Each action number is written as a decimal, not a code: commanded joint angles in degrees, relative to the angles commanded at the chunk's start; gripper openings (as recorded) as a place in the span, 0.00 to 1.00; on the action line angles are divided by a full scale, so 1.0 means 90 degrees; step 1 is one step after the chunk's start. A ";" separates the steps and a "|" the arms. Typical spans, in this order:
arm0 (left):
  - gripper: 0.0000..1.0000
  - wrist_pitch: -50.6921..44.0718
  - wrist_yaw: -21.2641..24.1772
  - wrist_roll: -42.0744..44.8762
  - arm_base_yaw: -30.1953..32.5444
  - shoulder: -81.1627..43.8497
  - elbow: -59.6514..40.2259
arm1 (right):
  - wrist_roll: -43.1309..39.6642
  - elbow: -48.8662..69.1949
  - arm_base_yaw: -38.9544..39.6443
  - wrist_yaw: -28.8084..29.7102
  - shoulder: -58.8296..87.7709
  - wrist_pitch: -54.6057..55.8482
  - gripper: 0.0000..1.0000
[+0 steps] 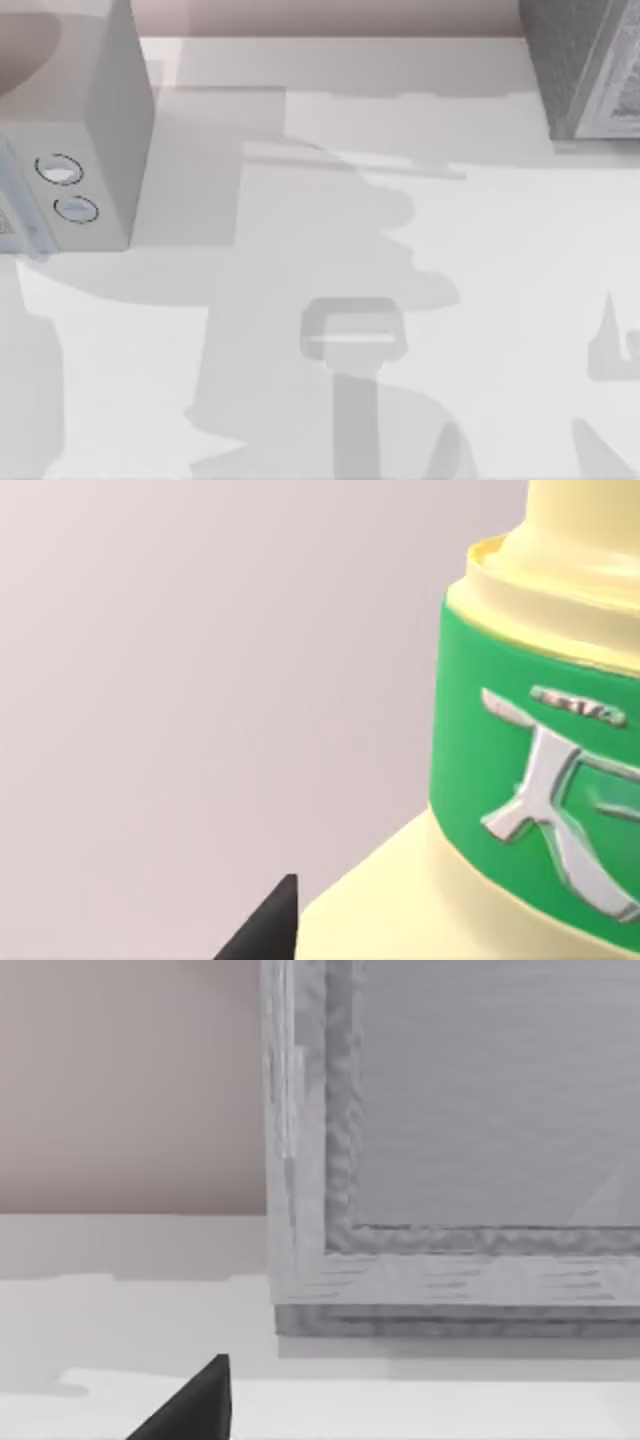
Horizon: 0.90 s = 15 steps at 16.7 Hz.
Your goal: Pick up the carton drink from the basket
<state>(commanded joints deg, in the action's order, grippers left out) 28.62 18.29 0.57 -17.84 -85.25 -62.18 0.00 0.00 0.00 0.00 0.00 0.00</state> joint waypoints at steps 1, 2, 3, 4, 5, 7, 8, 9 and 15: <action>0.00 -0.0058 -0.0075 -0.0017 0.0036 0.0029 -0.0279 | 0.0000 0.0000 0.0000 0.0000 0.0000 0.0000 1.00; 0.00 -0.0176 -0.0149 -0.0031 0.0070 0.0061 -0.0600 | 0.0000 0.0000 0.0000 0.0000 0.0000 0.0000 1.00; 0.00 -0.0367 -0.0216 -0.0042 0.0100 0.0089 -0.0950 | 0.0000 0.0000 0.0000 0.0000 0.0000 0.0000 1.00; 0.00 -0.0617 -0.0274 -0.0051 0.0123 0.0107 -0.1307 | 0.0000 0.0000 0.0000 0.0000 0.0000 0.0000 1.00; 0.00 -0.0924 -0.0315 -0.0056 0.0135 0.0113 -0.1657 | 0.0000 0.0000 0.0000 0.0000 0.0000 0.0000 1.00; 0.00 -0.1633 -0.0341 -0.0052 0.0121 0.0078 -0.2318 | 0.0000 0.0000 0.0000 0.0000 0.0000 0.0000 1.00; 0.00 -0.2019 -0.0323 -0.0044 0.0102 0.0039 -0.2615 | 0.0000 0.0000 0.0000 0.0000 0.0000 0.0000 1.00; 0.00 -0.2404 -0.0282 -0.0031 0.0077 -0.0007 -0.2877 | 0.0000 0.0000 0.0000 0.0000 0.0000 0.0000 1.00; 0.00 -0.3847 0.0103 0.0053 -0.0027 -0.0272 -0.3574 | 0.0000 0.0000 0.0000 0.0000 0.0000 0.0000 1.00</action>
<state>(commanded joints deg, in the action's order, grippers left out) -6.00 19.22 1.05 -18.08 -87.70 -94.34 0.00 0.00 0.00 0.00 0.00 0.00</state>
